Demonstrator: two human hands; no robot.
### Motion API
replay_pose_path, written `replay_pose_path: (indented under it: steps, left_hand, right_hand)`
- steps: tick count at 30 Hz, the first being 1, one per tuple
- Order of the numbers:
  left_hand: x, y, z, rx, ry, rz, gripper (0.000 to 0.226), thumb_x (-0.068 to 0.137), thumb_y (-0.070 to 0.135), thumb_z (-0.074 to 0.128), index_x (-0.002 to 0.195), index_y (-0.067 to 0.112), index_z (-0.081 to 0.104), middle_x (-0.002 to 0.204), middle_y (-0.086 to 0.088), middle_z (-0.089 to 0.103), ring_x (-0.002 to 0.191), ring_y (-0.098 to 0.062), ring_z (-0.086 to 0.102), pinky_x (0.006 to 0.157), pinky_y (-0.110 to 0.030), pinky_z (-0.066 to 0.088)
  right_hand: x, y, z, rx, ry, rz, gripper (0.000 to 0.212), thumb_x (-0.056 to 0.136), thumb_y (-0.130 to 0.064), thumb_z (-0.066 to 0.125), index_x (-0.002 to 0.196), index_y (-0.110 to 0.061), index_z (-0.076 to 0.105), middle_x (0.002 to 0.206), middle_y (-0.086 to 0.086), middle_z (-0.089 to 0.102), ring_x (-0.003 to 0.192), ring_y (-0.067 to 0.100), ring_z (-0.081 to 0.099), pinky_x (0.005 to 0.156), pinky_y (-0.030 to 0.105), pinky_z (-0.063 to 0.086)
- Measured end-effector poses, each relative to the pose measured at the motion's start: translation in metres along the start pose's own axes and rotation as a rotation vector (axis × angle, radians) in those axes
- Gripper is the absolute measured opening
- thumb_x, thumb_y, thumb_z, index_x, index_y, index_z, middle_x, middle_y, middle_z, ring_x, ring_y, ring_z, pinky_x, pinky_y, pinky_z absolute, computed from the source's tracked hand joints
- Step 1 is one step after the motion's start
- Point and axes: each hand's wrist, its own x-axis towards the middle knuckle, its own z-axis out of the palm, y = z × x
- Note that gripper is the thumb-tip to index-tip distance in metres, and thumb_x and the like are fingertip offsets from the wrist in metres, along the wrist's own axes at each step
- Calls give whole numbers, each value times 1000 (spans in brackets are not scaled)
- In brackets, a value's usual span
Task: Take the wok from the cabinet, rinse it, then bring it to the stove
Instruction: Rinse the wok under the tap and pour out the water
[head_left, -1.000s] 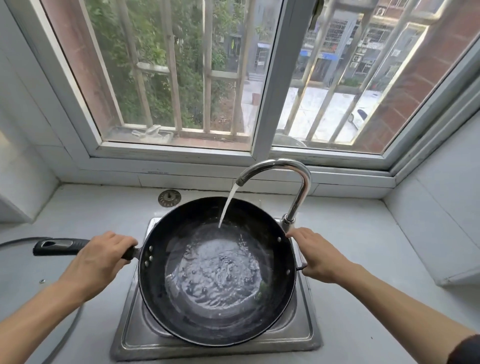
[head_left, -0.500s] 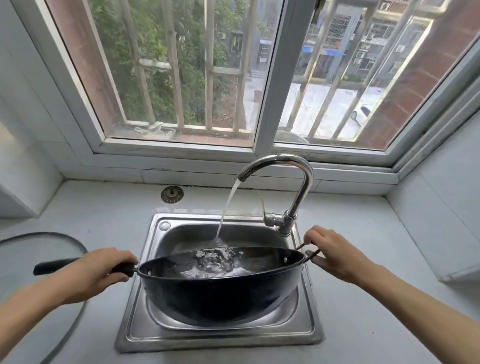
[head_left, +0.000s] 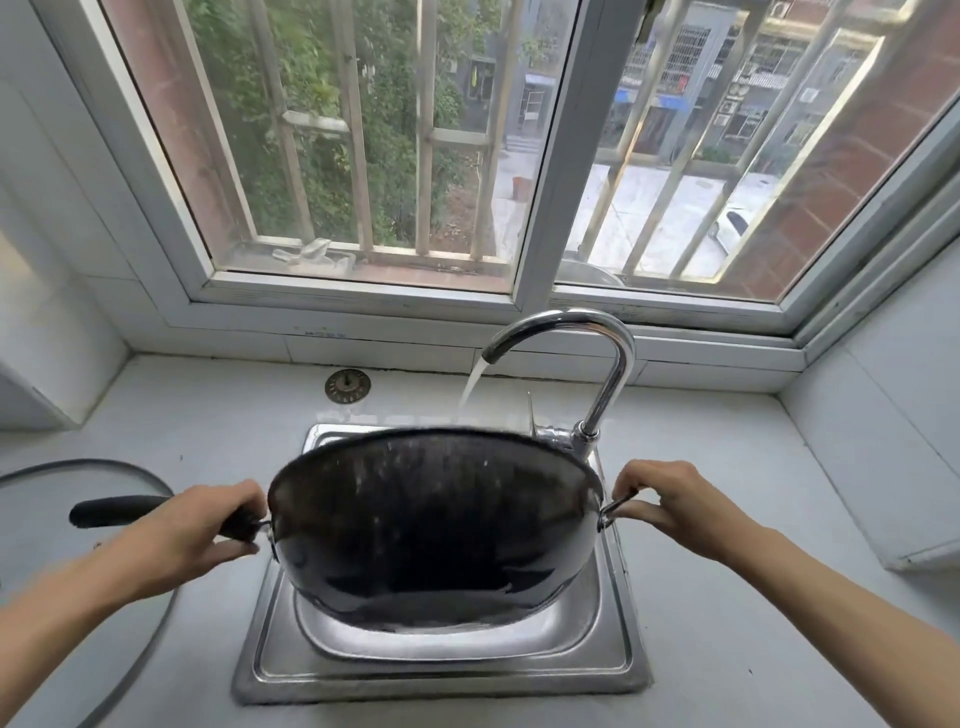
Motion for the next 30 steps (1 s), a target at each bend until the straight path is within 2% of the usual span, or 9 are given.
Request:
replay_pose_path:
  steps: [4,7,12,17,22,25,26,29,30]
  left_hand:
    - [3,-1,5,11,55,97,33,74,18,80,87,35,55,92,18,51,78,-7,58,71,-22,47]
    - [8,-6,12,30,112,104,31,71,27,78,89,38,55,87,19,51,80,-4,54,71,-24,44]
    - [22,-13,24,13,198,-9,42,67,21,85,89,34,51,77,13,57,73,-7,56,64,-32,48]
    - [33,-17,30,17,166,-16,41,67,22,85,82,33,49,73,13,57,70,-8,55,62,-33,48]
    - [48,-14,31,-21,138,-17,40,67,19,86,76,31,49,69,10,58,67,-10,55,60,-32,48]
    - [55,-15,32,-66,123,-26,40,67,19,86,74,31,49,67,8,59,63,-12,55,60,-29,47]
    - [57,-16,32,-74,114,-29,40,67,20,86,74,32,48,68,8,59,63,-12,54,60,-27,47]
    - [63,-17,32,-76,97,-19,43,68,20,85,74,34,46,70,10,59,63,-11,53,59,-28,47]
    - [65,-17,31,-78,102,-16,42,68,20,85,74,34,46,70,10,60,64,-11,54,59,-28,47]
  right_hand:
    - [6,5,2,149,60,131,47,74,-68,65,79,-21,61,73,-8,69,74,12,68,72,31,55]
    - [8,12,10,215,91,208,55,67,-76,65,77,-22,61,69,-6,68,68,14,66,68,34,55]
    - [11,21,31,338,106,313,62,60,-79,67,78,-20,60,69,-1,71,67,15,69,65,36,56]
    - [15,30,41,403,179,345,36,70,-43,79,79,-12,62,73,0,73,73,16,72,72,38,57]
    - [27,42,43,521,255,380,29,61,-35,84,74,-18,65,74,7,74,74,24,73,73,31,58]
    - [32,47,41,613,289,406,46,54,-52,85,77,-15,68,76,9,74,74,23,73,73,25,57]
    - [33,49,42,623,283,418,48,56,-50,85,79,-11,68,76,9,74,74,23,73,72,24,56]
    - [33,57,47,625,244,462,26,67,-22,83,80,-7,67,75,8,74,75,23,72,73,27,53]
    - [32,59,51,631,244,473,26,66,-22,83,80,-7,67,75,8,74,75,23,72,72,25,53]
